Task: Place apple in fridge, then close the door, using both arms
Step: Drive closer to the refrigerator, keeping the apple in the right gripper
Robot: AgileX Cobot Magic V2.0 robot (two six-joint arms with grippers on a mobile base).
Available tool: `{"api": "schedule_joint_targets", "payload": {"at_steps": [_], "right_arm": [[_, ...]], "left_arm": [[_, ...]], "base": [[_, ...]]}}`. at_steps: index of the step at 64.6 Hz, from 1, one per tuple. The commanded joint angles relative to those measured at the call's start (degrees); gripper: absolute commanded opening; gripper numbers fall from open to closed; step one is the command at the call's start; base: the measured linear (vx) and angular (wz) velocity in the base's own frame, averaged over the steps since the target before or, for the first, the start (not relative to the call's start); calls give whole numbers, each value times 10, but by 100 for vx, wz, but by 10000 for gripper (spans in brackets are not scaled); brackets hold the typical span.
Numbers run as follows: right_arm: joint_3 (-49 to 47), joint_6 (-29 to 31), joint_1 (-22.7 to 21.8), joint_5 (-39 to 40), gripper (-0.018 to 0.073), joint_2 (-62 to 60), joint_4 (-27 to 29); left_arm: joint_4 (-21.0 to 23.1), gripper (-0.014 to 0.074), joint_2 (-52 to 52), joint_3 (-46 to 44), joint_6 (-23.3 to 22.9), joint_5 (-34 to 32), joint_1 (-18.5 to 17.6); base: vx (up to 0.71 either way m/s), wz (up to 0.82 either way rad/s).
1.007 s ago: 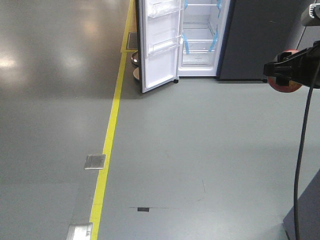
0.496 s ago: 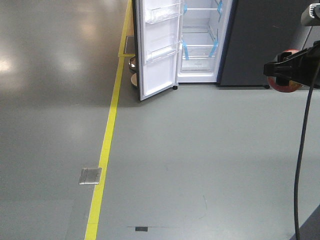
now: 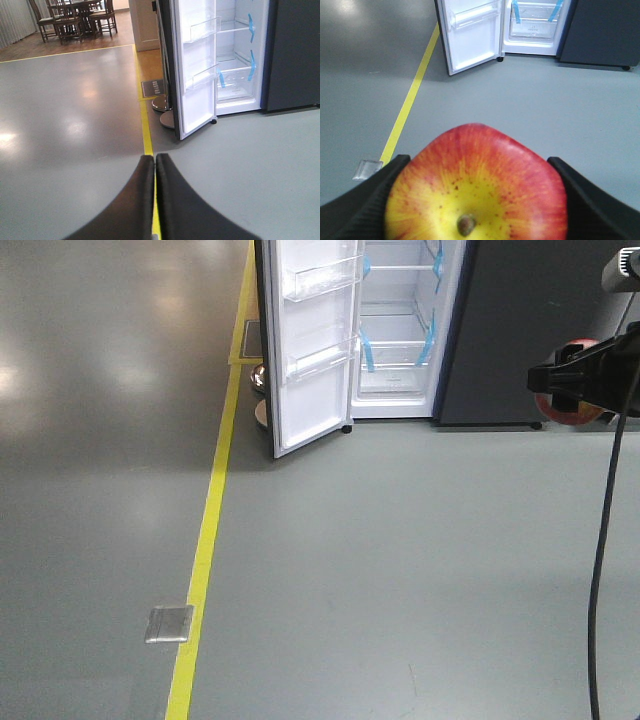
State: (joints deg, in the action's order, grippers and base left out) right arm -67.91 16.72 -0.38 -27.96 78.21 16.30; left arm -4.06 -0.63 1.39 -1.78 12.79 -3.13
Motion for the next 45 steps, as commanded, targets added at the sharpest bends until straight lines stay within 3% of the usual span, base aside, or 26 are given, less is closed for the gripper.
{"api": "schedule_joint_targets", "payload": {"at_steps": [1,45], "right_arm": [[-19,6,-1,40,115,-19,3],[-19,6,-1,41,115,-19,3]], "left_arm": [[0,-6,-8,16,-1,-45,-2],[0,-6,-8,16,-1,-45,-2]], "base": [[22,-2],[20,0]]}}
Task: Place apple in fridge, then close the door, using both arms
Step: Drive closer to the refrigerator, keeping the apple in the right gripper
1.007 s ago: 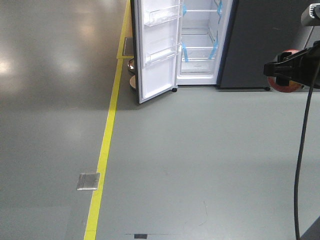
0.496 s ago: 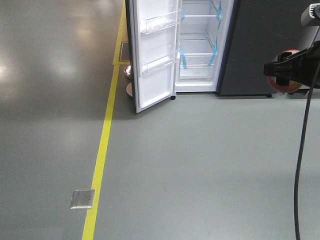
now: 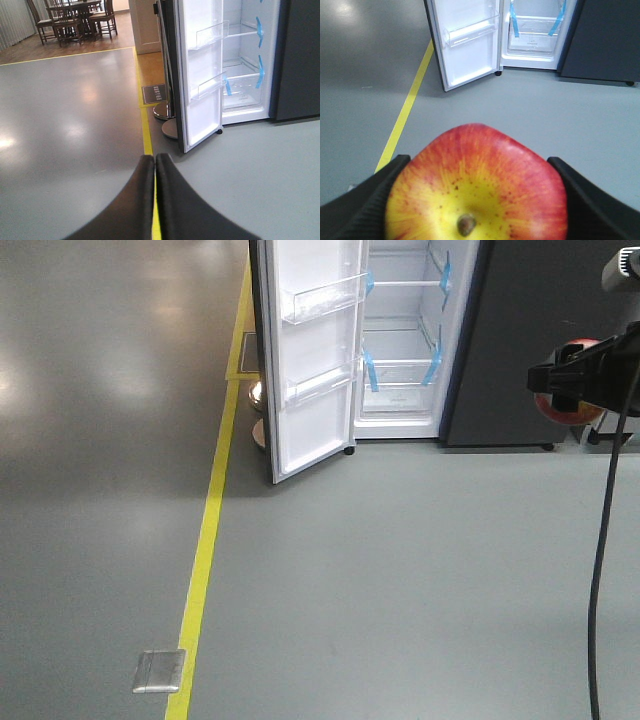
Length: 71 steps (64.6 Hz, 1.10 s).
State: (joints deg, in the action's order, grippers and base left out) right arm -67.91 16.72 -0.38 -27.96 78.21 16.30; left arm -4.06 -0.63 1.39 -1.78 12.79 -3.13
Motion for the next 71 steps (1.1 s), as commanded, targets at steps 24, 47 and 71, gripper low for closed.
{"api": "schedule_joint_targets", "payload": {"at_steps": [24,47,71], "right_arm": [[-19,6,-1,41,115,-19,3],[-19,6,-1,42,116,-19,3],[-19,6,-1,40,116,-19,3]], "left_arm": [[0,-6,-8,16,-1,-45,-2],[0,-6,-8,16,-1,-45,-2],[0,-6,-8,16,-1,-45,-2]], "base": [[15,0],[12,0],[10,2]]}}
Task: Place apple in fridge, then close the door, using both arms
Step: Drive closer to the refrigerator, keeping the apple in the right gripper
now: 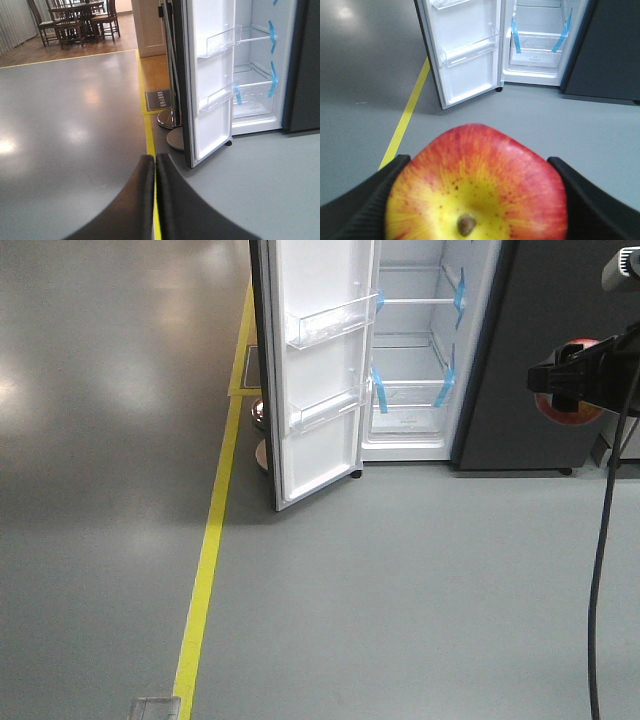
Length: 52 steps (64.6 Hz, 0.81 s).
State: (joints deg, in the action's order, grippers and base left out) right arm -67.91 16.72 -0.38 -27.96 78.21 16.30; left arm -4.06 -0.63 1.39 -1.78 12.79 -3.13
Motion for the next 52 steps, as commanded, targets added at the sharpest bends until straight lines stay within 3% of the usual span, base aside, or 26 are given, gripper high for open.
{"api": "schedule_joint_targets", "payload": {"at_steps": [1,52], "right_arm": [[-19,6,-1,40,116,-19,3],[-19,6,-1,42,116,-19,3]], "left_arm": [[0,-6,-8,16,-1,-45,-2],[0,-6,-8,16,-1,-45,-2]], "base": [[9,2],[10,2]]}}
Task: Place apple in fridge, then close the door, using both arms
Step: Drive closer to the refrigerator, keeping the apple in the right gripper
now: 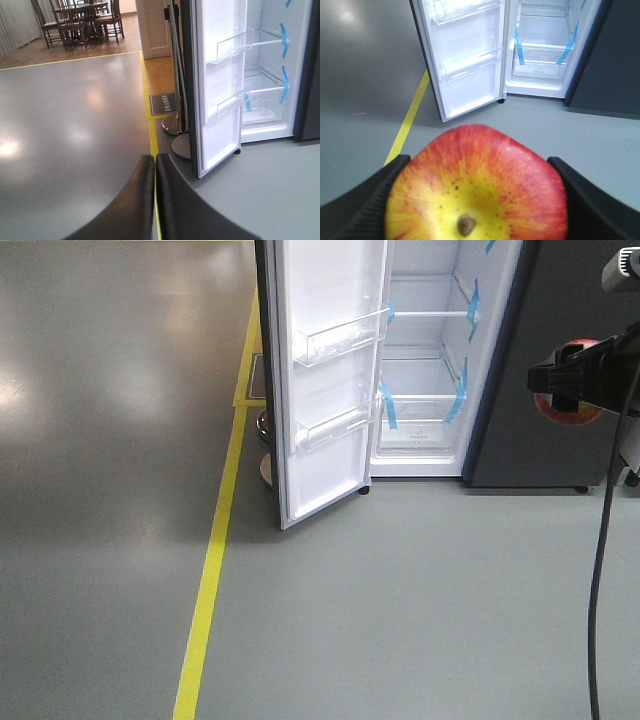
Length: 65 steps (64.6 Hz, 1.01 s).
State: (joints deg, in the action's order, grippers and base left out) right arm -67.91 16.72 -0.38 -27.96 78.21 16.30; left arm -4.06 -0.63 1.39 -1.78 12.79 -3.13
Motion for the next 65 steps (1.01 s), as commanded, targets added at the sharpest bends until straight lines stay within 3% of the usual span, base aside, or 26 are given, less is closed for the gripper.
{"api": "schedule_joint_targets", "payload": {"at_steps": [1,65], "right_arm": [[-19,6,-1,42,116,-19,3],[-19,6,-1,41,116,-19,3]], "left_arm": [[0,-6,-8,16,-1,-45,-2],[0,-6,-8,16,-1,-45,-2]], "base": [[10,0],[11,0]]}}
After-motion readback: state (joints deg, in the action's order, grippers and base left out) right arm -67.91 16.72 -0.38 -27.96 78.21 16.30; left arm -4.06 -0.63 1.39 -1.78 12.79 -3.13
